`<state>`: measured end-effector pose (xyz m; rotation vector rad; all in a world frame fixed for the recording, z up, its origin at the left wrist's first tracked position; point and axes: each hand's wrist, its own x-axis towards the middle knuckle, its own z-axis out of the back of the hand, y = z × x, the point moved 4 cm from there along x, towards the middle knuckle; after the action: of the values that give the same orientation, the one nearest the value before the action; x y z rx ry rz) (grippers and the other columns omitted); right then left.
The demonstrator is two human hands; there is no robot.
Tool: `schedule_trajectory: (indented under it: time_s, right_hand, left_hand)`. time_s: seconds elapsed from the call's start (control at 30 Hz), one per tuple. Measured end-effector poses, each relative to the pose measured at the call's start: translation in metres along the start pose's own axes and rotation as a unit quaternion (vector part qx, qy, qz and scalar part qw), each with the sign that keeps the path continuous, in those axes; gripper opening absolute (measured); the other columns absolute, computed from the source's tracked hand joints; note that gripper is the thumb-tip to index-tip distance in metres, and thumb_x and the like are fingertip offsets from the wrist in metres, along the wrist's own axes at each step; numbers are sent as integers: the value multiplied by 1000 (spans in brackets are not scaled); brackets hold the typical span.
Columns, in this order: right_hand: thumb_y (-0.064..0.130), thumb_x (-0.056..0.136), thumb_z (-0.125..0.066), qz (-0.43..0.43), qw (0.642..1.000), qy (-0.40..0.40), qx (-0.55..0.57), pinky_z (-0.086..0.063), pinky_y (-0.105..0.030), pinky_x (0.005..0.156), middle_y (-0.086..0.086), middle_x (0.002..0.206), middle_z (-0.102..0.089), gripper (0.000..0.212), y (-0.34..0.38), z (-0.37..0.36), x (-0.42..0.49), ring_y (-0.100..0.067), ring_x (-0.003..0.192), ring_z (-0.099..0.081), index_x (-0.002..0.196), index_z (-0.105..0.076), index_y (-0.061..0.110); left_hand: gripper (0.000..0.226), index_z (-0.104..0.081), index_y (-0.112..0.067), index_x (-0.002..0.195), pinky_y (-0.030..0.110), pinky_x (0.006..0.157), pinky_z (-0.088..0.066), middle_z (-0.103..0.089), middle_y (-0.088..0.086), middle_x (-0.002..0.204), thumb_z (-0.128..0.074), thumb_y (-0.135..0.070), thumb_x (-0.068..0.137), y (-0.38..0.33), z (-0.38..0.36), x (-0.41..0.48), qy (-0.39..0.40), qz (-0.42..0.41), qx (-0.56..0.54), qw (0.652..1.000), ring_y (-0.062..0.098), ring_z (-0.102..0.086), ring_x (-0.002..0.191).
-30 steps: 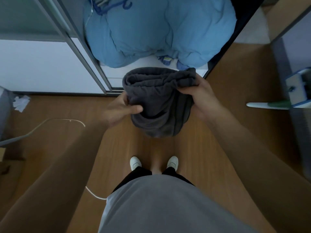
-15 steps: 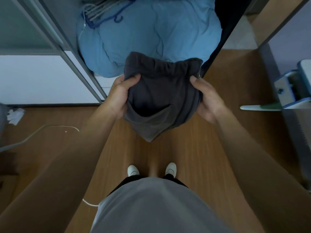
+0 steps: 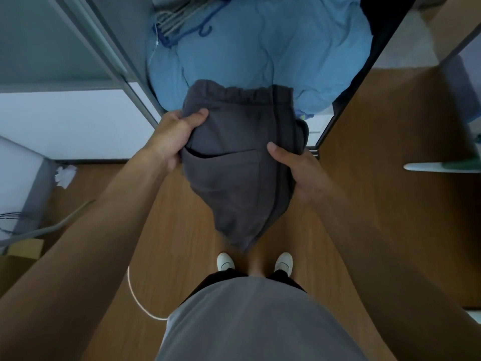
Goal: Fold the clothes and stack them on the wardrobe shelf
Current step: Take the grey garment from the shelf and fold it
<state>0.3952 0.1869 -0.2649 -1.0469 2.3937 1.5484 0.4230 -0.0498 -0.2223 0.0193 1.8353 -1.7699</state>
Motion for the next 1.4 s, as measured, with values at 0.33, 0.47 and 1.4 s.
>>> schedule_trajectory:
  time_s: [0.33,0.47,1.4]
  right_hand:
    - [32,100,-57,-65,992,-10,105,-62,-36,77,-11,109,-76,36,13,-42,-9,-25,98,-74,95,-81,6]
    - [34,100,-54,-92,993,-38,56,-61,-41,80,-16,111,-74,40,21,-29,-7,-29,99,-73,100,-79,3]
    - [9,87,-70,-51,997,49,-42,-59,-27,80,0,111,-76,27,-40,-21,-18,-18,106,-71,112,-76,17]
  left_hand:
    - [76,-37,-19,149,32,98,-49,-69,-2,124,-52,-62,89,122,-7,-24,157,147,-259,941,22,-42,142]
    - [87,-55,-12,133,28,86,-56,-72,2,119,-93,-40,60,120,-30,-22,212,88,-125,965,18,-67,114]
    - [44,-68,-7,122,34,75,-60,-73,13,115,-64,-39,92,38,13,-13,50,195,-129,971,26,-74,97]
